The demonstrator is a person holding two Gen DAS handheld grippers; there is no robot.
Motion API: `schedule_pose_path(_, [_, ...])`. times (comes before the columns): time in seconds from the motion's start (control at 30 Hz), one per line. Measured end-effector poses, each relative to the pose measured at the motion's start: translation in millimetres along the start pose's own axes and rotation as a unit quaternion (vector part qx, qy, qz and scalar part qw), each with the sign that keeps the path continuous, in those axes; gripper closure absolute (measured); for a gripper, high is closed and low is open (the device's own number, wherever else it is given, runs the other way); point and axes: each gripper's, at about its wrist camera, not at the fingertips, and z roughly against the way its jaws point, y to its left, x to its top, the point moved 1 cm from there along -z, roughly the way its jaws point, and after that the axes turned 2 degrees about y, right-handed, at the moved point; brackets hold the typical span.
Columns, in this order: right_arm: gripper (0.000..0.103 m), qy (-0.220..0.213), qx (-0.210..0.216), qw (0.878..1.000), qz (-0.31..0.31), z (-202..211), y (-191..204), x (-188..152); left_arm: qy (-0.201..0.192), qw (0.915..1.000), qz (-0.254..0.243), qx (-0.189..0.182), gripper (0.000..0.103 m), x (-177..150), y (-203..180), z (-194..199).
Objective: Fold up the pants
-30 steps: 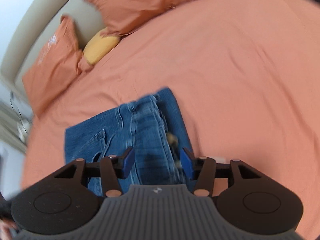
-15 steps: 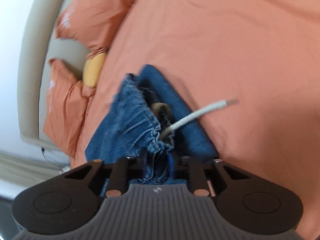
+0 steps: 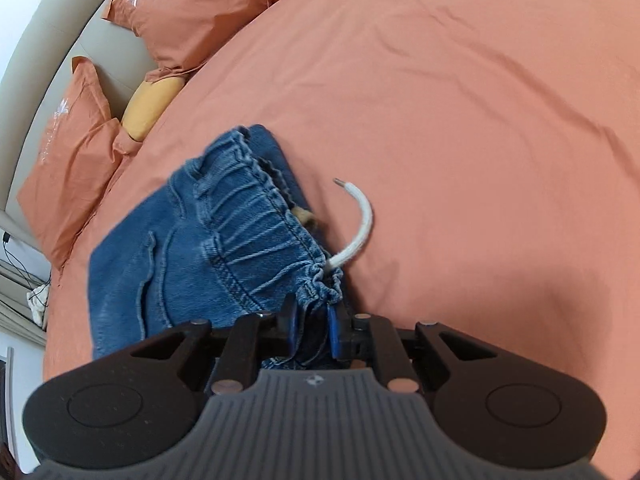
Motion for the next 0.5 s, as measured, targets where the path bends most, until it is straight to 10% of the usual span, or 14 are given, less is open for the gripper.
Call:
schedule_pose_path(0.27, [0.068, -0.012, -0.053, 0.996, 0.075, 23.1, 21.9, -0.1, 0.017, 0.9995, 0.009, -0.026, 0.074, -11.2, 14.7, 29.6])
schedule_pose_path(0.5, [0.074, -0.080, -0.056, 0.983, 0.157, 58.1, 45.3, -3.6, -0.068, 0.9959, 0.025, -0.054, 0.074, 34.7, 17.7, 60.3])
